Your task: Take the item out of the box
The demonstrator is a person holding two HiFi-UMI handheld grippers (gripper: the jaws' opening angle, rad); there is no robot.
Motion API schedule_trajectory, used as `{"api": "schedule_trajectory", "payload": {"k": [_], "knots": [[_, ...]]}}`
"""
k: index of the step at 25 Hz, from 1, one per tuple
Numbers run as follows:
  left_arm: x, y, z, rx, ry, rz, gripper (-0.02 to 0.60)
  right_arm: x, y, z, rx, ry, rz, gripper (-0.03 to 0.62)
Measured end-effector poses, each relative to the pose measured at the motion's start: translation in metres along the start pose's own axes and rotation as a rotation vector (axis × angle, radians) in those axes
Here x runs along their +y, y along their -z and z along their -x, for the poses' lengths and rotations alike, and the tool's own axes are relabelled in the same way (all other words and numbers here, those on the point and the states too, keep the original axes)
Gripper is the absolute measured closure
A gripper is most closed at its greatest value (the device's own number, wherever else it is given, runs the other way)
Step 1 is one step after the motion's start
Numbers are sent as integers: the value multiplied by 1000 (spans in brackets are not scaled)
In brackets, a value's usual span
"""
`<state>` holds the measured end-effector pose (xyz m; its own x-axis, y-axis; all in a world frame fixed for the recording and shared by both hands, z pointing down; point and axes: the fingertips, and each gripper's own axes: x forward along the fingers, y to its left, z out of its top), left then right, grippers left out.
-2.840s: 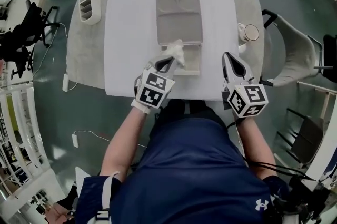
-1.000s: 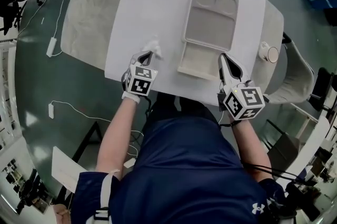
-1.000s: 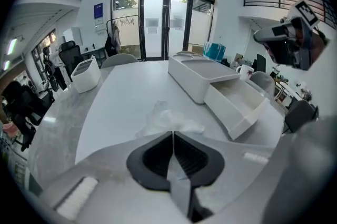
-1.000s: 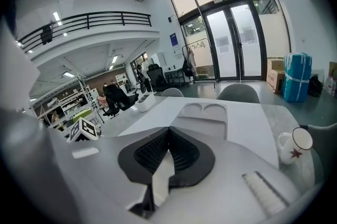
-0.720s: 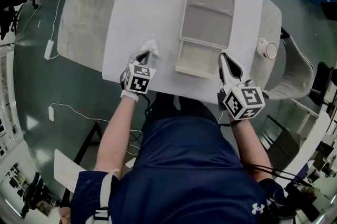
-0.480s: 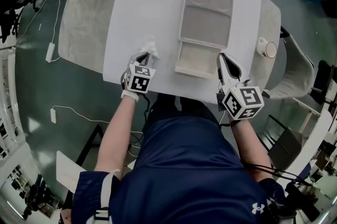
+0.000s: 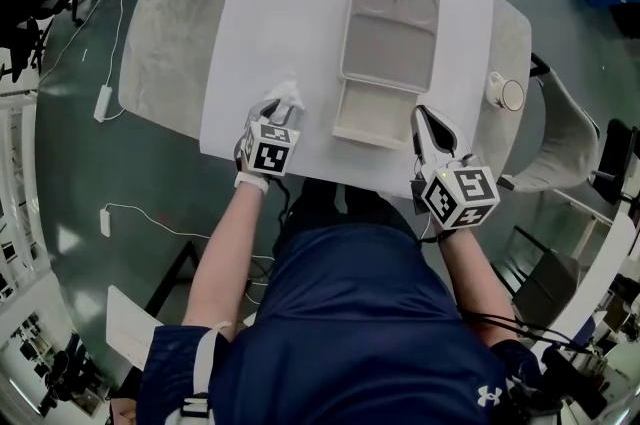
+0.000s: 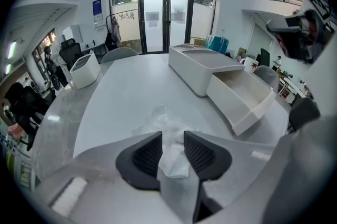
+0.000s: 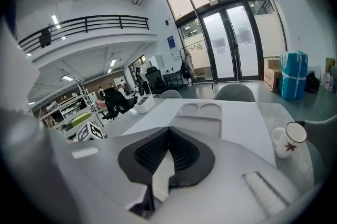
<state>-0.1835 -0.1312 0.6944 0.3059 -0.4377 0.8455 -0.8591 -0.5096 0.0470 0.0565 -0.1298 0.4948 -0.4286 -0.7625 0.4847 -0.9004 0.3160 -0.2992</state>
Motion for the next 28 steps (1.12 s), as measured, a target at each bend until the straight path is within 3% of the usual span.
{"api": "schedule_trajectory", "payload": {"k": [6,13,28], "knots": [[-3,-25,32,-89,-41,10,445,-1,-2,16,-20,-2,-6,591],[7,-85,72,-252,-78,12,445,-1,-13,2,-61,-31,15,591],[-37,-208,213,-593,-103,-78,445,22,-91,36,-229,-89,64,591]]}}
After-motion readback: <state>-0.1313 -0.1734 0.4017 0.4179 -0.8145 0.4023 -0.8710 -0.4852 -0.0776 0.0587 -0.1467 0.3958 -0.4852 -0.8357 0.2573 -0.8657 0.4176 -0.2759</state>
